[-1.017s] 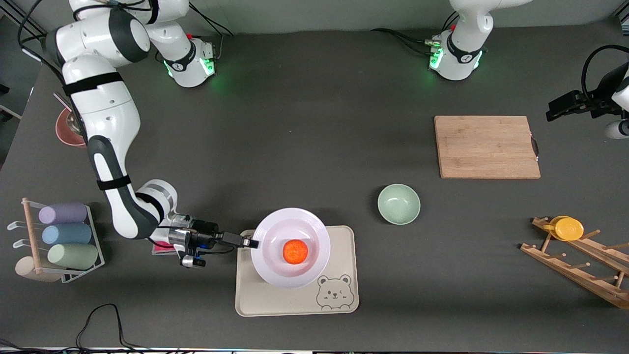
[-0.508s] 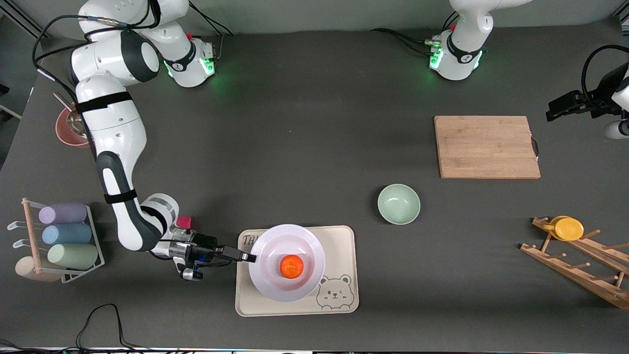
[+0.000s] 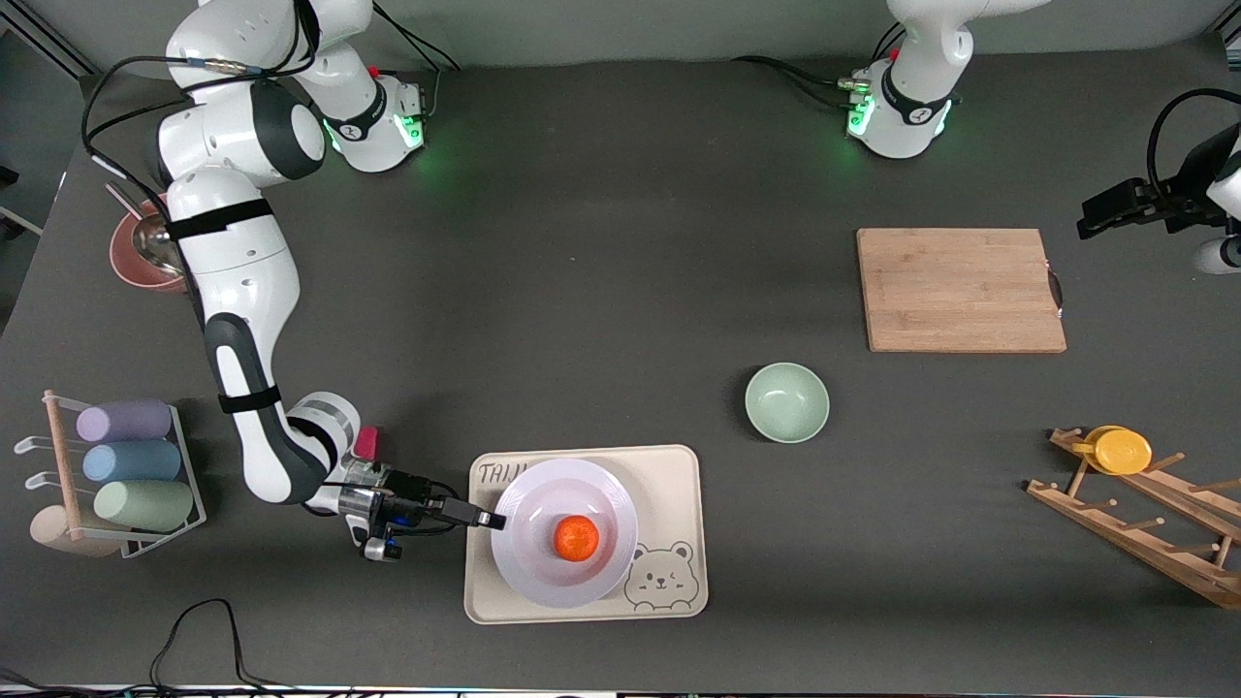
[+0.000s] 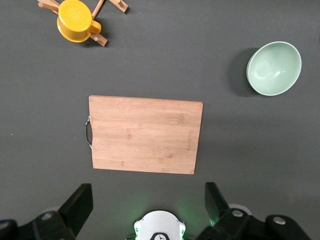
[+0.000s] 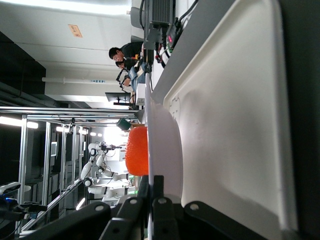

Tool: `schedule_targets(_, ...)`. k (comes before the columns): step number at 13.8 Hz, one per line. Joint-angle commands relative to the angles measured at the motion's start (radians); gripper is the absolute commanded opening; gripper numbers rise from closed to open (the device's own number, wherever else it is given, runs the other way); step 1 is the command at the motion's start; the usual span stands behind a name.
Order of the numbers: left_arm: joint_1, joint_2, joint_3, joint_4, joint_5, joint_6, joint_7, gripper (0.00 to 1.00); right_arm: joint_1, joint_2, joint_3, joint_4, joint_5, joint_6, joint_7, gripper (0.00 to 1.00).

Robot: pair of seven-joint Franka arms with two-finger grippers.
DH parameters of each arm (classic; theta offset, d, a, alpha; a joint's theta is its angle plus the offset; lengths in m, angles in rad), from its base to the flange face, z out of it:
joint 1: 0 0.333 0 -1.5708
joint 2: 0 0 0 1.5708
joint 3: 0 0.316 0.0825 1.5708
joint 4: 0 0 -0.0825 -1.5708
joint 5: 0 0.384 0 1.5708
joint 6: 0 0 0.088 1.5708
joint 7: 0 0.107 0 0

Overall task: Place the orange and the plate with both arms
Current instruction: 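Adjust the plate on the tray and open the right gripper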

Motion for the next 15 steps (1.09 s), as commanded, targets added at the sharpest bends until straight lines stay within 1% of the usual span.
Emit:
schedule_targets(1, 0.001, -0.009, -0.002, 0.000, 0.000, -0.001, 0.013, 1.00, 0.025, 0.044, -0.001, 0.071, -0.016, 0.006, 0.008, 0.00)
schedule_targets(3, 0.001, -0.009, -0.002, 0.001, 0.000, 0.001, 0.013, 1.00, 0.030, 0.044, -0.001, 0.069, -0.015, 0.027, 0.000, 0.00)
schedule_targets(9, -0.001, -0.010, -0.003, 0.000, -0.004, 0.014, 0.013, 1.00, 0.030, 0.054, -0.003, 0.062, -0.019, 0.029, -0.040, 0.00)
schedule_targets(10, -0.001, -0.010, -0.003, 0.000, -0.004, 0.016, 0.013, 1.00, 0.030, 0.055, -0.003, 0.063, -0.018, 0.030, -0.037, 0.02)
schedule_targets(12, 0.001, -0.010, -0.003, 0.000, -0.004, 0.016, 0.013, 1.00, 0.030, 0.055, -0.003, 0.062, -0.018, 0.030, -0.037, 0.27)
schedule_targets(13, 0.001, -0.010, -0.003, 0.000, -0.004, 0.016, 0.013, 1.00, 0.030, 0.055, -0.003, 0.062, -0.019, 0.030, -0.037, 0.28)
schedule_targets(14, -0.001, -0.010, -0.003, 0.000, -0.004, 0.016, 0.013, 1.00, 0.030, 0.055, -0.003, 0.060, -0.019, 0.030, -0.037, 0.33)
schedule_targets(15, -0.001, -0.010, -0.003, 0.000, -0.004, 0.016, 0.013, 1.00, 0.030, 0.057, -0.003, 0.060, -0.019, 0.032, -0.037, 0.46)
